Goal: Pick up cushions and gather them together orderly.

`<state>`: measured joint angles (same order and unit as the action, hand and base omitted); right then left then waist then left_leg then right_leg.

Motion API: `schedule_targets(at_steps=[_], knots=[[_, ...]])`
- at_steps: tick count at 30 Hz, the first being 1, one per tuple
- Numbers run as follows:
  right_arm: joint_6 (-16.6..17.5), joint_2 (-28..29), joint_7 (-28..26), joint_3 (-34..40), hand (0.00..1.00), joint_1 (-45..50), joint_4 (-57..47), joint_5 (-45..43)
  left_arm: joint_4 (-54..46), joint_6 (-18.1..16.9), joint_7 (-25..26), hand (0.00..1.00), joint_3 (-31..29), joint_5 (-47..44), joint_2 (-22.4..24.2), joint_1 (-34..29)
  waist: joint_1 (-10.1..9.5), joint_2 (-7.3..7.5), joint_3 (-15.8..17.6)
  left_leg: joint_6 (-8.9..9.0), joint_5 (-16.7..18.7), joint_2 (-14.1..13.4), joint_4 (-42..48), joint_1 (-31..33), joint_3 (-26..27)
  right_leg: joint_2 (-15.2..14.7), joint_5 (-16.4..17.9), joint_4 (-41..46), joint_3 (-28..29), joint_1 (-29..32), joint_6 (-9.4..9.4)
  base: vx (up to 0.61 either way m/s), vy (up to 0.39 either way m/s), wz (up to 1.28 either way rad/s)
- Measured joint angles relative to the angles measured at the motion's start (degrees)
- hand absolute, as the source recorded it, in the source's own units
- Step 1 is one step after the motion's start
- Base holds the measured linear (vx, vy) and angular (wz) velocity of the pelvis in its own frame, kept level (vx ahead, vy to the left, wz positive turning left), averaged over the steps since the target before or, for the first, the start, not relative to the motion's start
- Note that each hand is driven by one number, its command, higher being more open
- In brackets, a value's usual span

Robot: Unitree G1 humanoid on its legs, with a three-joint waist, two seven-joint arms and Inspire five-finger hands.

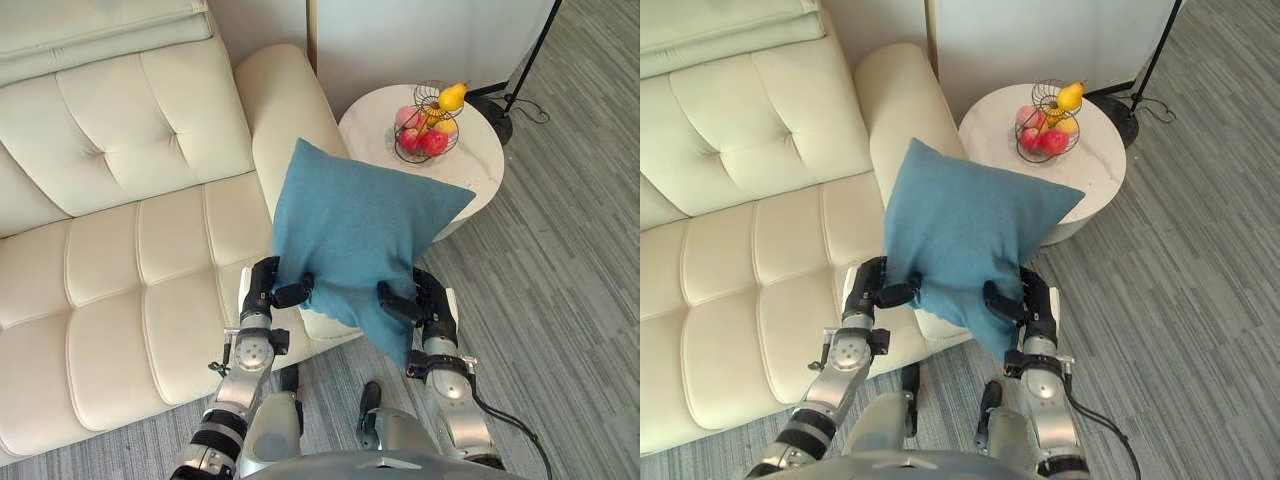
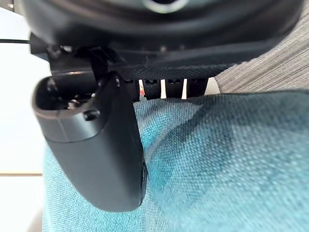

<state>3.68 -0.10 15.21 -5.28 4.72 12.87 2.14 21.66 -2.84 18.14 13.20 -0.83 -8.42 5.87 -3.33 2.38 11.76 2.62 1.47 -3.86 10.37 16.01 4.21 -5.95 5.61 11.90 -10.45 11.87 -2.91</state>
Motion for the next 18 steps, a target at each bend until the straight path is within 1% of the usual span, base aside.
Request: schedule_targets(at_steps=[3,10,11,12,14,16,17,18], knots=[[0.09,-0.74,-0.04,-0.63,0.00,-0.68,0.53,-0.03,-0.97,-0.12,-0.72,0.00,0.59,-2.35,-0.86,-0.47,0.06,0.04,0.02,-0.06,-0.03,0.07,-0.60,-1.13,0.18,0.11,-0.67,-1.58,0.39,-1.29,-0.05,0.03,0.018,-0.08],[0.32,-2.77,-1.73,-0.66,0.00,0.28,0.55,0.04,-7.30,-0.03,-2.42,0.00,1.11,-3.91,-1.56,-5.56,0.32,0.20,0.08,-0.22,0.09,0.40,-1.29,-6.29,0.40,0.01,-0.60,-2.59,1.93,-6.27,0.06,0.03,0.009,-0.05],[0.31,-2.97,-1.82,-0.66,0.00,1.31,0.55,0.06,-8.68,0.29,-2.63,0.00,1.53,-4.24,-1.55,-6.87,0.43,0.21,0.09,-0.23,0.10,0.40,-1.24,-7.38,-0.06,-0.01,-0.06,-1.24,1.93,-6.99,0.57,-0.01,0.000,0.07],[0.31,-2.98,-1.83,-0.66,0.00,1.37,0.55,0.06,-8.79,0.32,-2.64,0.00,1.55,-4.25,-1.56,-6.96,0.45,0.21,0.09,-0.23,0.10,0.41,-1.22,-7.43,-0.10,-0.01,-0.01,-1.06,1.93,-6.98,0.57,-0.03,-0.008,0.26],[0.30,-3.06,-1.77,-0.54,0.00,3.19,0.44,0.07,-9.58,0.53,-3.24,0.00,2.28,-4.26,-1.52,-7.69,0.95,0.40,0.10,-0.27,0.13,0.80,-0.82,-7.98,-2.04,-0.18,1.96,2.55,2.62,-6.98,0.73,-0.06,-0.016,0.42],[0.26,-2.98,-1.68,-0.53,0.00,4.99,-0.13,0.12,-10.25,0.65,-3.61,0.00,2.63,-4.26,-1.21,-8.41,0.79,1.12,-0.22,-0.26,0.07,1.57,-1.08,-7.81,-4.04,-0.21,4.02,3.50,4.38,-7.26,0.17,-0.09,-0.031,0.50],[0.17,-2.90,-1.68,-0.58,0.00,5.31,-0.50,0.16,-11.07,0.81,-3.58,0.00,2.62,-4.26,-1.10,-9.22,0.71,1.06,-0.26,-0.22,-0.08,1.55,-1.11,-7.77,-4.65,-0.11,4.06,3.57,4.16,-7.31,0.23,-0.13,-0.064,0.49],[0.05,-2.94,-1.57,-0.58,0.00,6.73,-2.43,0.33,-13.41,1.01,-3.57,0.00,2.62,-4.28,-0.53,-11.50,0.61,0.66,-0.55,-0.05,-0.51,1.52,-1.28,-7.18,-5.62,-0.01,4.17,3.62,2.96,-7.37,0.37,-0.11,-0.063,0.35]])
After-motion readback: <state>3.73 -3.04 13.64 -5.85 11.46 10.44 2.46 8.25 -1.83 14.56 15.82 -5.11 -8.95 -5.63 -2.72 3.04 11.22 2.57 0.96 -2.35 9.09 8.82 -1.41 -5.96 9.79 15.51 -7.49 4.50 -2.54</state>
